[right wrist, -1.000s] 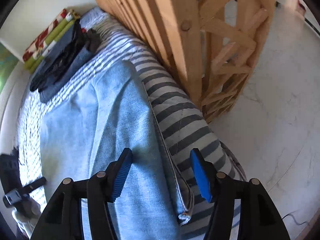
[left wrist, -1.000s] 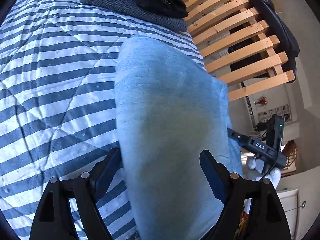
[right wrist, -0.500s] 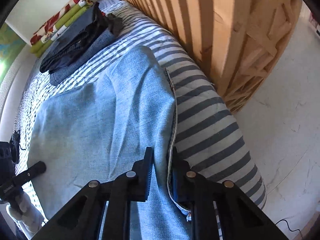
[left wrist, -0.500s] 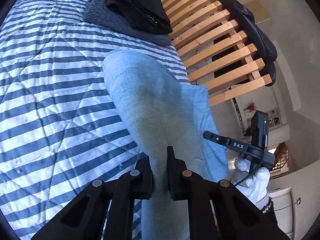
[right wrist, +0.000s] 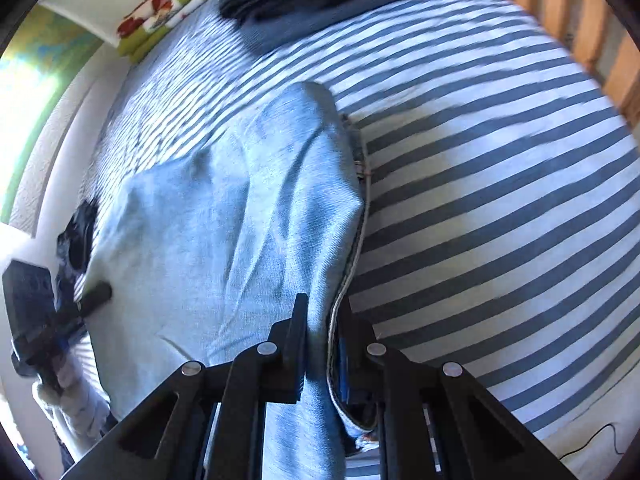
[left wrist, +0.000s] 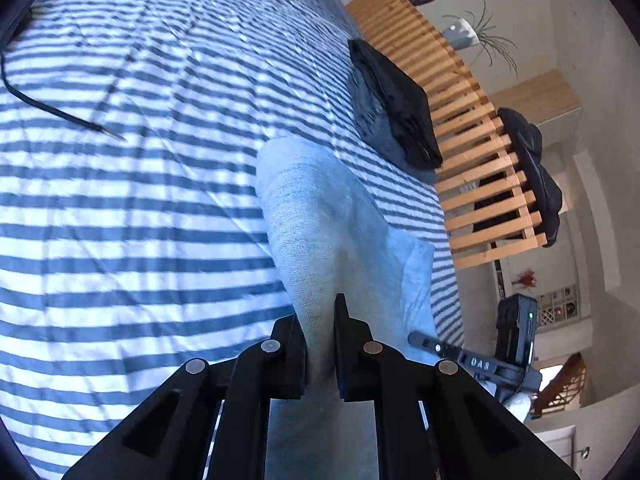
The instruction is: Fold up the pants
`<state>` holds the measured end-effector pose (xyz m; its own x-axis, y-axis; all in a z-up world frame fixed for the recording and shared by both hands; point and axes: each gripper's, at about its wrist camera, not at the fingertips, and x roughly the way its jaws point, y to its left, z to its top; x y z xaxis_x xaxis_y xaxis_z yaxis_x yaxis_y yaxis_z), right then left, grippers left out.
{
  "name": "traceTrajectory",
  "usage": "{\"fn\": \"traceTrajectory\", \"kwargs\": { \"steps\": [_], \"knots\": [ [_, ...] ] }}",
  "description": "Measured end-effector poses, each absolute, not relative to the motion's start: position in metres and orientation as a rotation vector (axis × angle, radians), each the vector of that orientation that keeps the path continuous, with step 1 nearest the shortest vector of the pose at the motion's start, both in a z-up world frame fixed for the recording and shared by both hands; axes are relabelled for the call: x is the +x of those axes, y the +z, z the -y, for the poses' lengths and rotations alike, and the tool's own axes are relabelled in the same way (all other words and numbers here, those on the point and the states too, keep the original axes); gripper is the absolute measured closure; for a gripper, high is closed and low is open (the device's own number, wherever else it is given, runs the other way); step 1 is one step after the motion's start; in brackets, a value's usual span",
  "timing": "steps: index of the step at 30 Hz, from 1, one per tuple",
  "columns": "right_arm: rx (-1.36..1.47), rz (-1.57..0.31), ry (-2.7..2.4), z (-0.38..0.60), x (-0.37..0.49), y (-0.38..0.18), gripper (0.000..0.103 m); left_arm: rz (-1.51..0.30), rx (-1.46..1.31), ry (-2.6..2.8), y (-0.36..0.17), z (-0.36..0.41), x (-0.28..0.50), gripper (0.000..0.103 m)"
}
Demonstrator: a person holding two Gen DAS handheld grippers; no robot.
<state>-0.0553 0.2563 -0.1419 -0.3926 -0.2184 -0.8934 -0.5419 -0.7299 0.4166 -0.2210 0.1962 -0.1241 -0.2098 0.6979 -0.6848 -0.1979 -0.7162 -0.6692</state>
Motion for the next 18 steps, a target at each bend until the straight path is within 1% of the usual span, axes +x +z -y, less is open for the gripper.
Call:
{"fn": "traceTrajectory", "kwargs": {
  "steps": [4, 5, 6, 7, 8, 9, 10, 11, 12, 13, 14, 15, 18],
  "knots": [
    [-1.699, -1.055, 2.284, -0.182, -0.085, -0.144, 0.092, 0.565, -1.47, 2.081, -0.11, -0.133, -0.25, 0.093],
    [-1.732, -1.051, 2.293, -0.167, -0.092, -0.146, 0.092, 0.525, -1.482, 2.101, -0.112, -0.124, -0.26, 0.091],
    [-1.771, -1.023, 2.308, -0.153, -0.1, -0.147, 0.091, 0.454, -1.509, 2.125, -0.115, -0.119, -0.268, 0.085],
    [-1.804, -0.961, 2.322, -0.141, -0.106, -0.146, 0.09, 0.415, -1.544, 2.152, -0.122, -0.114, -0.277, 0.084],
    [-1.824, -0.888, 2.325, -0.133, -0.111, -0.143, 0.085, 0.406, -1.568, 2.178, -0.124, -0.107, -0.281, 0.081],
    [-1.852, -0.812, 2.325, -0.129, -0.114, -0.139, 0.084, 0.416, -1.57, 2.197, -0.123, -0.096, -0.283, 0.079],
    [-1.883, -0.783, 2.337, -0.129, -0.116, -0.135, 0.082, 0.453, -1.545, 2.22, -0.119, -0.081, -0.277, 0.076],
    [-1.901, -0.771, 2.345, -0.132, -0.115, -0.129, 0.081, 0.494, -1.511, 2.251, -0.112, -0.066, -0.272, 0.066],
    [-1.905, -0.748, 2.363, -0.138, -0.113, -0.121, 0.08, 0.534, -1.474, 2.287, -0.103, -0.054, -0.264, 0.053],
    [-1.9, -0.691, 2.394, -0.142, -0.113, -0.111, 0.08, 0.574, -1.436, 2.315, -0.095, -0.043, -0.251, 0.048],
    [-1.878, -0.609, 2.442, -0.145, -0.112, -0.099, 0.08, 0.612, -1.404, 2.33, -0.089, -0.034, -0.237, 0.045],
    [-1.821, -0.499, 2.502, -0.15, -0.114, -0.084, 0.079, 0.644, -1.388, 2.338, -0.086, -0.027, -0.22, 0.045],
    [-1.749, -0.281, 2.589, -0.154, -0.131, -0.059, 0.075, 0.667, -1.379, 2.335, -0.089, -0.023, -0.165, 0.045]
  ]
}}
